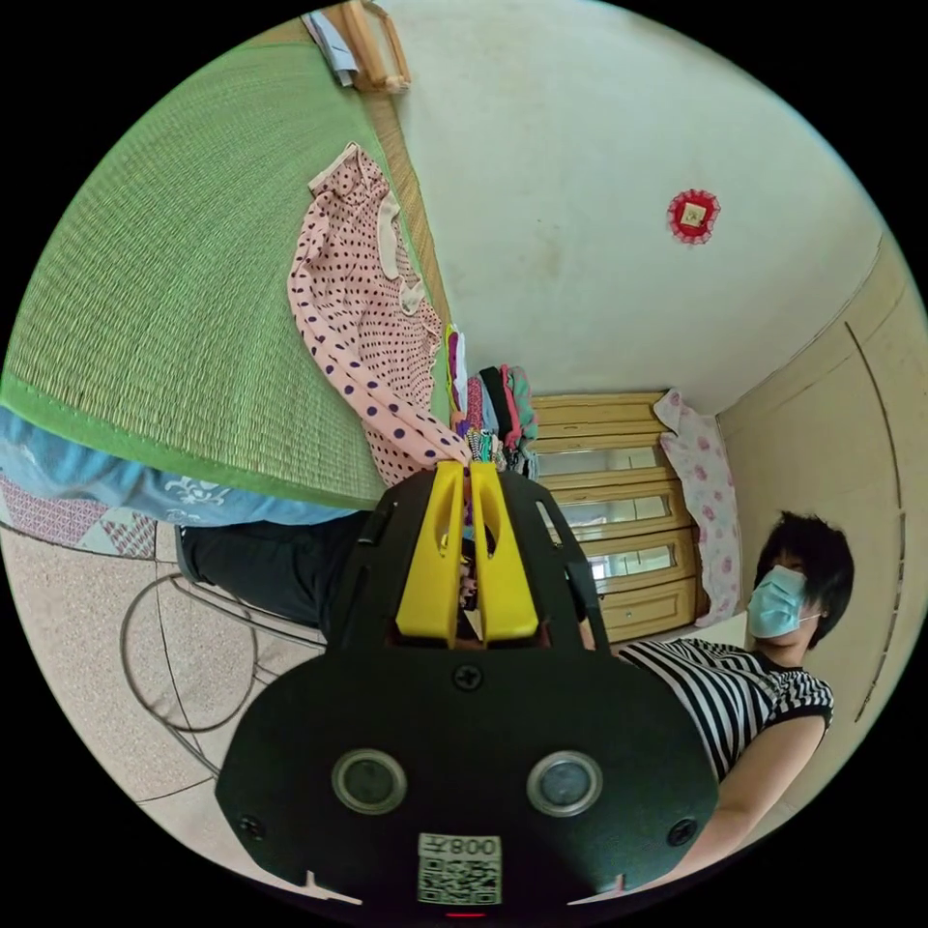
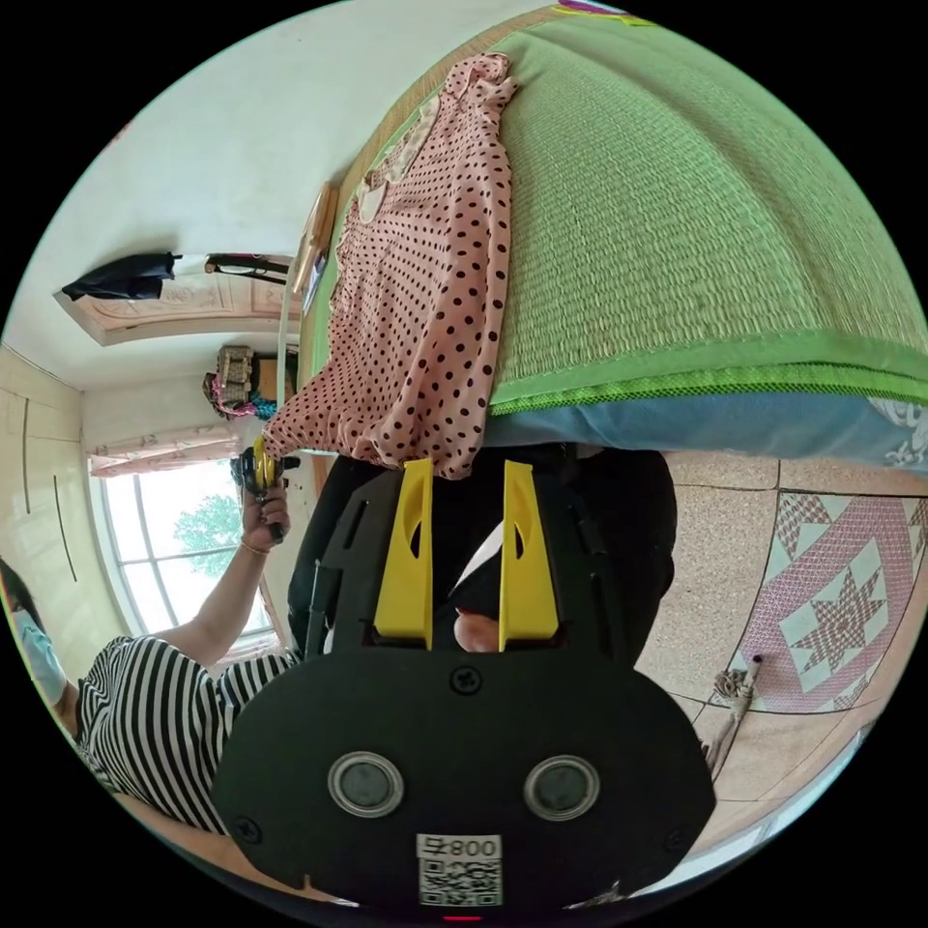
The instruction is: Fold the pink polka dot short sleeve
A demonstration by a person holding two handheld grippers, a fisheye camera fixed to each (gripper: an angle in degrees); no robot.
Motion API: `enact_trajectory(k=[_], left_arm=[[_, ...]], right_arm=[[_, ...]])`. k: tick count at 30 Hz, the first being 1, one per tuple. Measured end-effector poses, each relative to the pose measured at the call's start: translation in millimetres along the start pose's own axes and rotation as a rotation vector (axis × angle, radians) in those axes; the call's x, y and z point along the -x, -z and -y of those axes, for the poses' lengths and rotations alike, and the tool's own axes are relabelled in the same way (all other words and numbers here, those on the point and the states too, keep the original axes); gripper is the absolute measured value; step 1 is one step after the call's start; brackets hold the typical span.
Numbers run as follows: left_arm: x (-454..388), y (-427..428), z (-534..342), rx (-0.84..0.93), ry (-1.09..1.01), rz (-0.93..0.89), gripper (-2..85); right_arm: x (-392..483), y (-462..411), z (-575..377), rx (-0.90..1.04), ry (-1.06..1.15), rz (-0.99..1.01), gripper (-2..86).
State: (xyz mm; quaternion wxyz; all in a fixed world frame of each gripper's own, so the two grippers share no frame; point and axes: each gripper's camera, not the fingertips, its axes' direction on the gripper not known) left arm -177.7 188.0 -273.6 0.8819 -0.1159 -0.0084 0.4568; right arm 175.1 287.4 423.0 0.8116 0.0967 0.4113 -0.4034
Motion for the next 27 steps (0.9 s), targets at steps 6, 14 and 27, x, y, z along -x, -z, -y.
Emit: enact_trajectory(k=[6, 14, 27], left_arm=[[7, -4, 2, -0.01, 0.023, 0.003, 1.0], [16, -26, 15, 0.0, 0.042, 0.029, 1.1], [28, -66, 37, -0.018, 0.058, 0.021, 1.0]], right_arm=[[-3, -16, 16, 0.016, 0.007, 0.042, 11.3], [-11, -23, 28, 0.033, -0.006, 0.073, 7.5], [-13, 47, 13, -0.09, 0.095, 0.273, 0.3]])
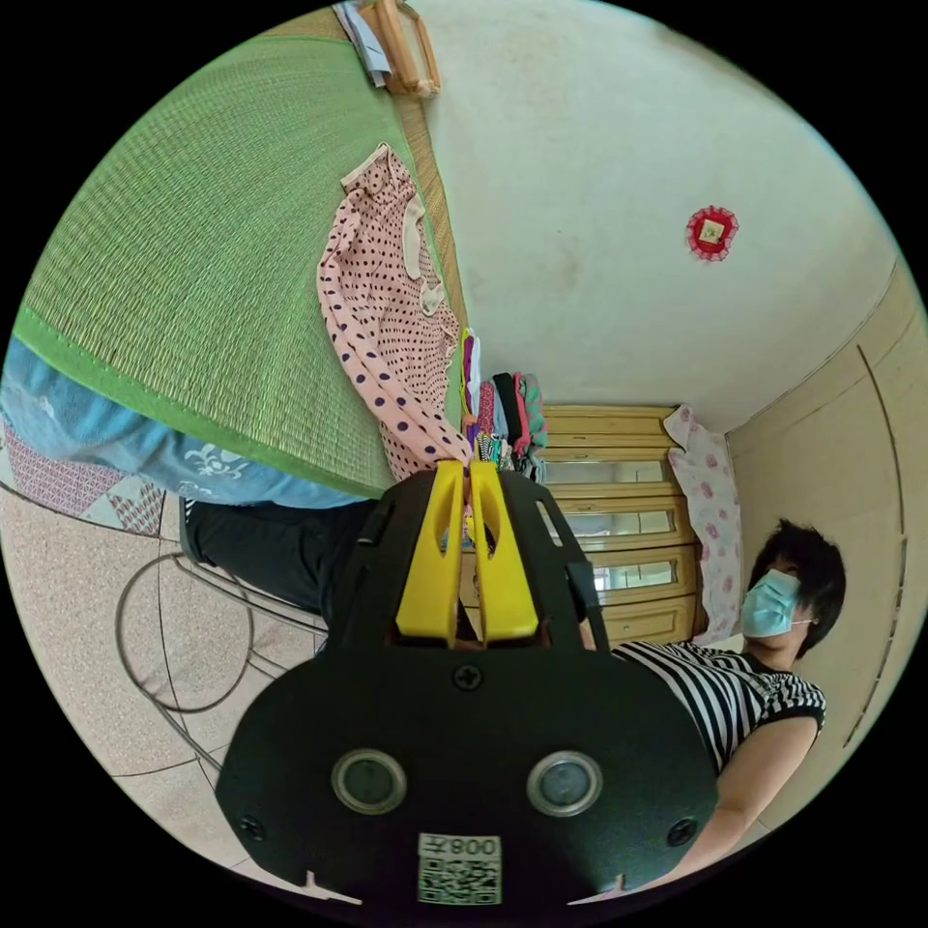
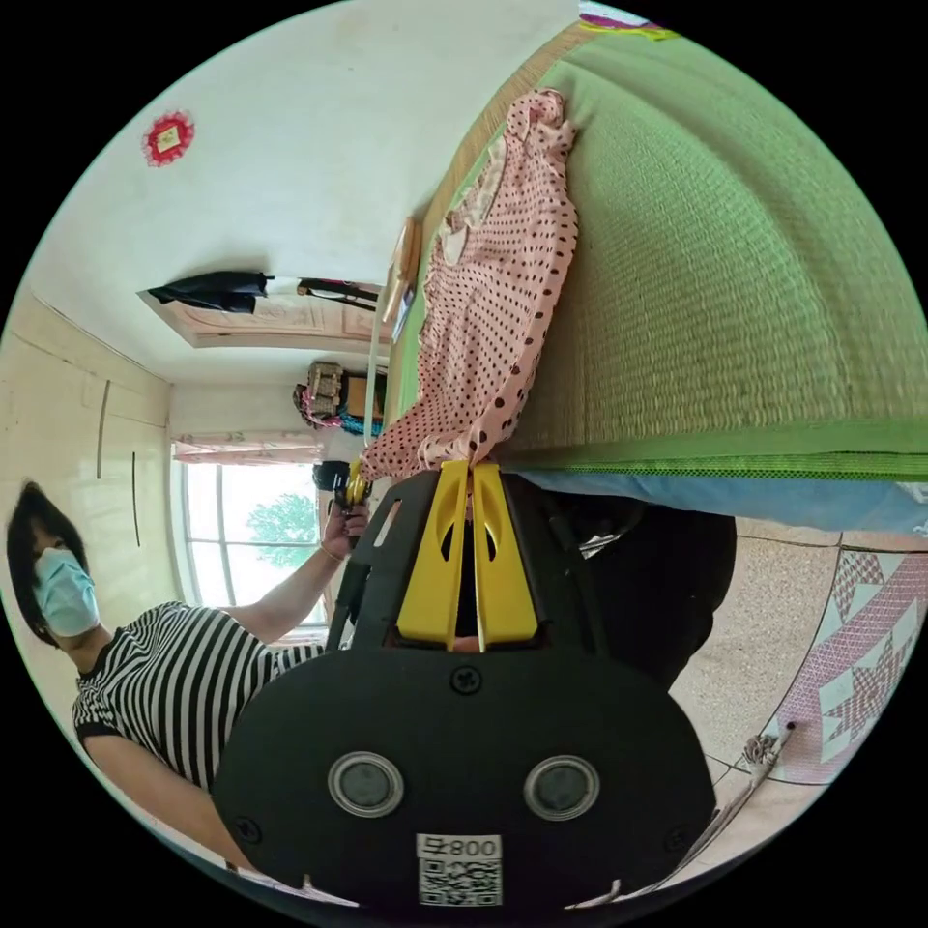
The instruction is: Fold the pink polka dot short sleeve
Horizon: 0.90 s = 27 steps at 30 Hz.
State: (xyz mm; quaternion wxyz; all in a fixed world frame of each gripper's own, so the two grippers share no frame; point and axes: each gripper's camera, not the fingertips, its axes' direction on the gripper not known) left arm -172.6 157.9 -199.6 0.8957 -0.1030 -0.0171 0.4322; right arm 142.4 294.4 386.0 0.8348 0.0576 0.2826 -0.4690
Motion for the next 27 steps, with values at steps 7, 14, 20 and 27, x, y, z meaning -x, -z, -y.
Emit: enact_trajectory(k=[7, 14, 20, 27], left_arm=[[4, -37, 3, 0.043, 0.008, -0.039, 1.0], [34, -82, 11, 0.09, 0.113, 0.059, 1.0], [38, -103, 29, 0.035, 0.125, 0.118, 1.1], [25, -143, 86, -0.047, 0.072, 0.235, 1.3]], right_arm=[[22, 42, -9, 0.0, 0.046, -0.021, 0.3], [-6, 38, -11, 0.032, -0.042, -0.059, 0.5], [-25, 40, -11, -0.002, -0.122, -0.144, 1.9], [-10, 59, 39, -0.15, -0.064, -0.247, 5.6]])
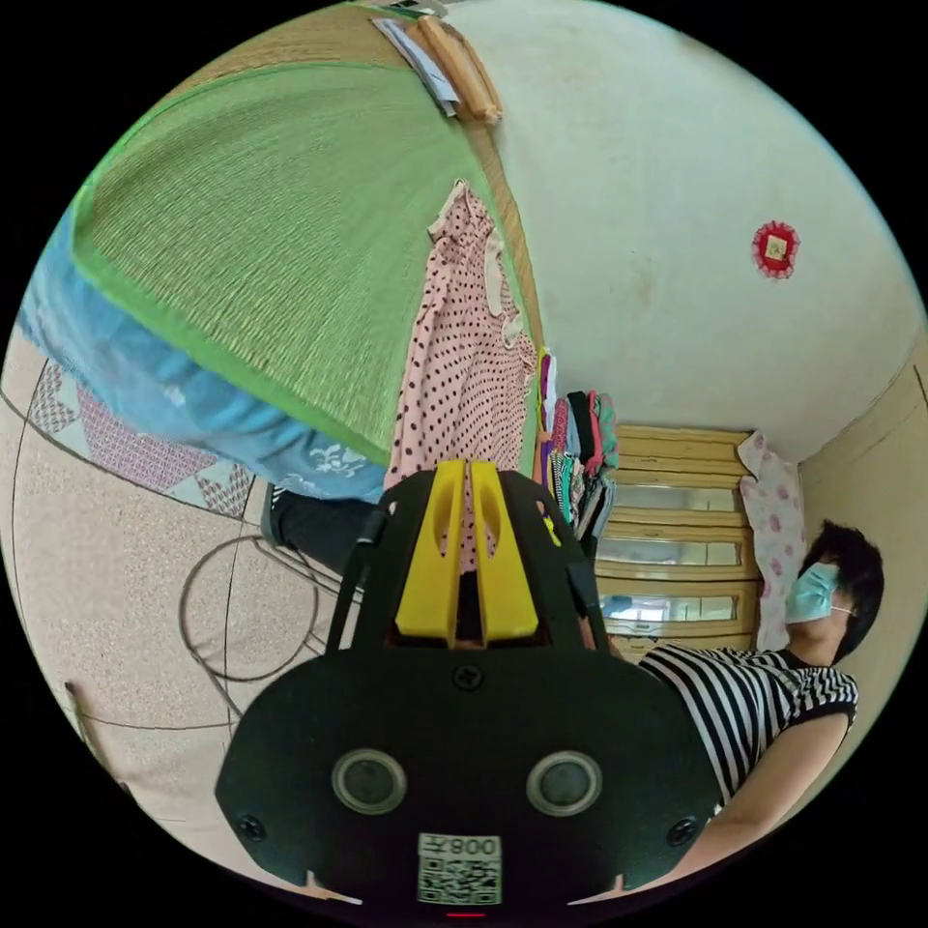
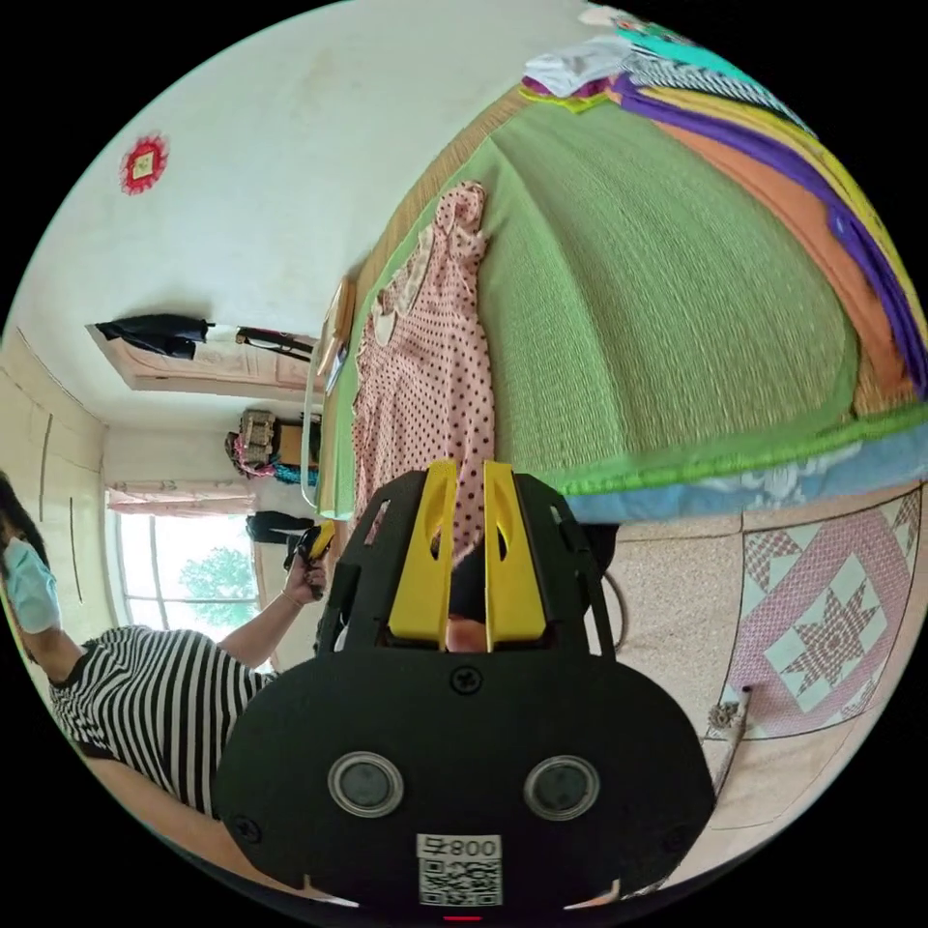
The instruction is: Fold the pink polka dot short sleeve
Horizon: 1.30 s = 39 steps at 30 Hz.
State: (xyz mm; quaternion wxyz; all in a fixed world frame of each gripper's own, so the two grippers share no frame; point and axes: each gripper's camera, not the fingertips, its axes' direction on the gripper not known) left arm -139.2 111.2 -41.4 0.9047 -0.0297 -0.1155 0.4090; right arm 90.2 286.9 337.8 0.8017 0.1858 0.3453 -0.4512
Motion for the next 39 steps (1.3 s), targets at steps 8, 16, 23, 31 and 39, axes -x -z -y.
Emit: enact_trajectory(k=[8, 16, 23, 31, 39], left_arm=[[-116, -216, 146, 0.343, -0.367, -0.009, 4.3], [-215, -439, 237, 0.531, -0.693, 0.081, 7.0], [-276, -576, 269, 0.547, -0.92, 0.271, 9.2], [-288, -675, 292, 0.563, -0.967, 0.538, 8.4], [-297, -709, 318, 0.54, -0.978, 0.595, 1.9]], right_arm=[[53, -50, 131, -0.074, 0.176, -0.211, 8.2], [57, -96, 216, -0.148, 0.226, -0.35, 9.0], [49, -118, 239, -0.179, 0.243, -0.413, 8.6], [40, -144, 259, -0.154, 0.28, -0.386, 6.4], [29, -154, 272, -0.139, 0.286, -0.364, 2.0]])
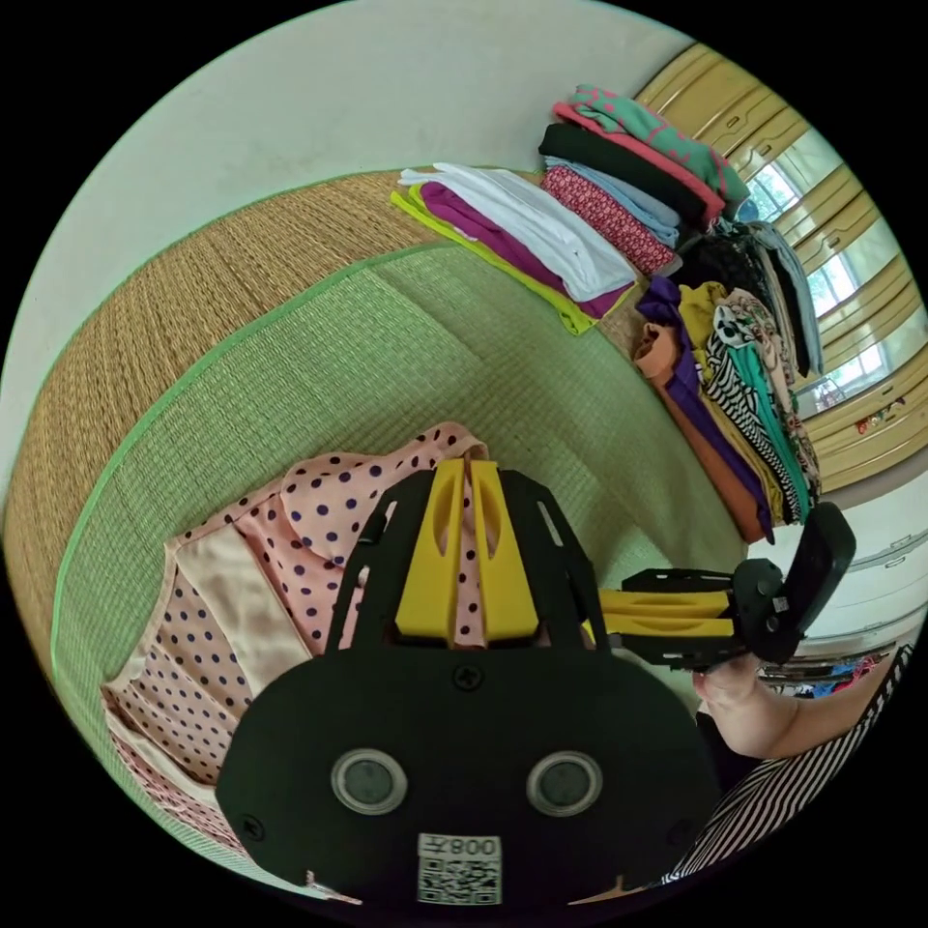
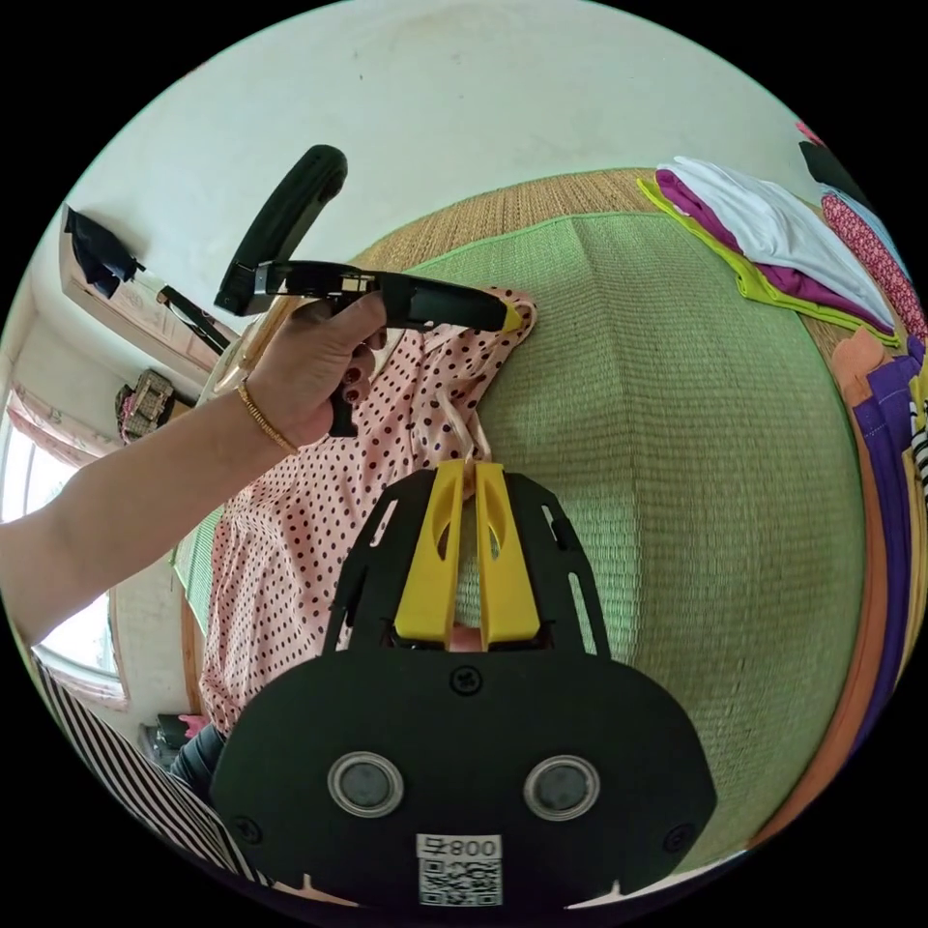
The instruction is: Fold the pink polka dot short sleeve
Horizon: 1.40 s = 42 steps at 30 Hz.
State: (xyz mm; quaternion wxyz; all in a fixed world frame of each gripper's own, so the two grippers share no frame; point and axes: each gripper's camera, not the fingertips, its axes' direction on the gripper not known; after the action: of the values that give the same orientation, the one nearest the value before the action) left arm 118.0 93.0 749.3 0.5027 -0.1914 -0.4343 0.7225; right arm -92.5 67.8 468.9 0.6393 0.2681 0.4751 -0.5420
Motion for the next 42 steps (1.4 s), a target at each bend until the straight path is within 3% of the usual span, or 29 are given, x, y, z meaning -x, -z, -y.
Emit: enact_trajectory(k=[13, 24, 31, 35, 42], left_arm=[[102, 54, -22, -0.274, 0.211, -0.399, 1.2], [172, 63, -55, -0.29, 0.408, -0.425, 3.9], [146, 74, -31, -0.239, 0.225, -0.39, 3.1], [147, 57, -21, -0.111, 0.232, -0.313, 1.3], [145, 71, -25, -0.115, 0.197, -0.286, 0.3]], right_arm=[[30, 12, 13, -0.077, 0.193, 0.148, 0.6], [53, -61, 27, 0.135, 0.277, 0.117, 0.7], [54, -74, 34, 0.16, 0.295, 0.116, 0.8], [56, -79, 38, 0.174, 0.303, 0.115, 1.0], [73, -75, 39, 0.174, 0.351, 0.134, 0.6]])
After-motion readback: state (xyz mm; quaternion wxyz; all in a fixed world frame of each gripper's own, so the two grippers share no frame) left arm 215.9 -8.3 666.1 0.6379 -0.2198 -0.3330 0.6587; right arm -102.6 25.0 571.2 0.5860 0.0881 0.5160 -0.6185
